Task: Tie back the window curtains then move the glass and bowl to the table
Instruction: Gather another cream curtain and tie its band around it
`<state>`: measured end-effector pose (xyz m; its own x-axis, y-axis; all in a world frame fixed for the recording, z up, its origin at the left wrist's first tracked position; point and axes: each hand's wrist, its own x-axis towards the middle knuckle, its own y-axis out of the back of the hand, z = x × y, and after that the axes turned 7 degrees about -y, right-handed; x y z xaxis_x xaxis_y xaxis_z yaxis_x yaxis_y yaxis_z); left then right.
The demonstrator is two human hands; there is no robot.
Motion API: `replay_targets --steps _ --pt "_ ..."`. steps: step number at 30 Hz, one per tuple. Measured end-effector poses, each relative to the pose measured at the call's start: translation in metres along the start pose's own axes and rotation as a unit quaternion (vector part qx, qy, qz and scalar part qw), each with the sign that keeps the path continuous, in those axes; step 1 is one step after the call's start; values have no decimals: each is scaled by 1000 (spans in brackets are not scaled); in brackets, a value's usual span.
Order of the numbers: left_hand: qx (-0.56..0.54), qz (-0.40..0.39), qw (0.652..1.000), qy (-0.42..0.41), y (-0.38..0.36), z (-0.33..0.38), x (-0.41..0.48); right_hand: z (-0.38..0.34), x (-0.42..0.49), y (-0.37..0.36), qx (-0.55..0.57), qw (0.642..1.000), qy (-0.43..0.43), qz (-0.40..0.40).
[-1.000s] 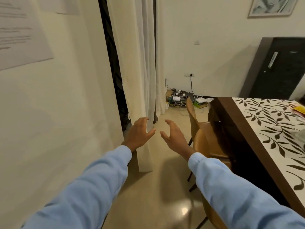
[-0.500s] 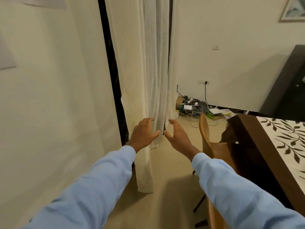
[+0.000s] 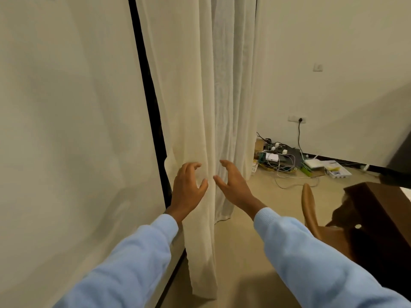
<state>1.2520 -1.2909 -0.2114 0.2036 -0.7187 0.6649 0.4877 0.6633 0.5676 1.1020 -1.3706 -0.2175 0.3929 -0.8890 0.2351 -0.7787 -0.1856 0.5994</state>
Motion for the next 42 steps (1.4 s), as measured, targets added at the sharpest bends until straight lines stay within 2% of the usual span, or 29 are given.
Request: replay_targets --steps 12,19,24,31,38,42 --pt "3 167 983 74 -37 -64 93 -3 137 -59 72 994 79 -30" --pt "71 278 946 151 -75 -80 142 12 208 -58 110 973 158 -124" --pt "88 341 920 170 -84 -86 153 13 234 -66 140 955 203 -168" --pt "64 353 919 163 -73 -118 159 -10 264 -103 185 932 239 -201" --pt "112 357 913 162 -58 -131 154 -18 270 -119 291 927 182 -153" --pt "171 378 890 188 -62 -127 139 -13 265 -104 350 910 189 -112"
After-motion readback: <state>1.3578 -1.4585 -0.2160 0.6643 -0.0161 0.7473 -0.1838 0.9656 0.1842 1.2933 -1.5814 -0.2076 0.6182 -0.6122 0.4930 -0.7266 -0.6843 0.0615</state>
